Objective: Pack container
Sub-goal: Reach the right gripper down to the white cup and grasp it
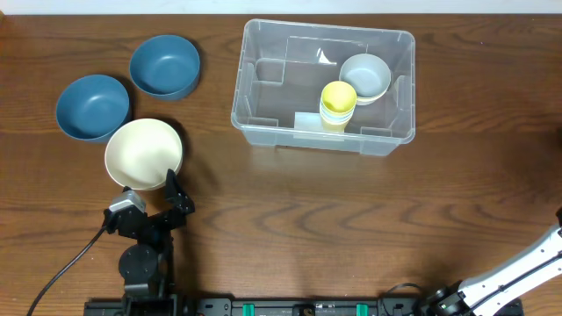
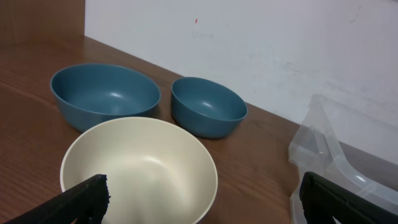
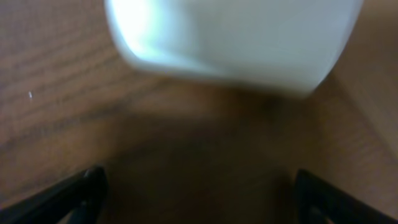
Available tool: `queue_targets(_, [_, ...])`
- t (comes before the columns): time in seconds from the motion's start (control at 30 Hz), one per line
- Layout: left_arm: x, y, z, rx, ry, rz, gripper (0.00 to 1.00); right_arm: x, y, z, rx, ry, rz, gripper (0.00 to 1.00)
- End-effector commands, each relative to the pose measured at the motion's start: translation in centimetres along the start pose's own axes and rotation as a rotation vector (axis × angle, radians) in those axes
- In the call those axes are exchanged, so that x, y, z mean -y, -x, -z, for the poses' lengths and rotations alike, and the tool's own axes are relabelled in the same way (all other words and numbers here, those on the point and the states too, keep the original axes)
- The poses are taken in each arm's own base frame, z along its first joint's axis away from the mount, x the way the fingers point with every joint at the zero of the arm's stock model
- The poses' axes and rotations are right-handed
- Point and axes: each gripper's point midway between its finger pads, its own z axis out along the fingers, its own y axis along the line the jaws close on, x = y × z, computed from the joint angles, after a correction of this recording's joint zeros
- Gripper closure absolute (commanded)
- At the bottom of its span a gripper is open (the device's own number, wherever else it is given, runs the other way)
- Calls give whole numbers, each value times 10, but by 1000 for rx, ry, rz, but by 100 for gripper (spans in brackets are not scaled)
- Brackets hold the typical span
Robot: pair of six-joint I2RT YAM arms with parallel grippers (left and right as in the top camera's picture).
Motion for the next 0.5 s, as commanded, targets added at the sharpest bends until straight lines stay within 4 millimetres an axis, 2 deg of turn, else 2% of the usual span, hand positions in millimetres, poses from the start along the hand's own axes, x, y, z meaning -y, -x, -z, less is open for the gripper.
queue_targets(0.0, [-9,-16,-1,-41,33,-17,2,-20,4,-7,13,53,13,8])
queue_targets(0.1, [-9,-16,-1,-41,33,-17,2,-27,11,-9,30,57,16,11])
queue_targets(0.3, [-9,-16,-1,-41,33,-17,2,-40,17,-12,31,75,8,8])
queue_targets(0.47, [-9,-16,-1,-41,33,-17,2,-38,31,-7,28,63,55,7])
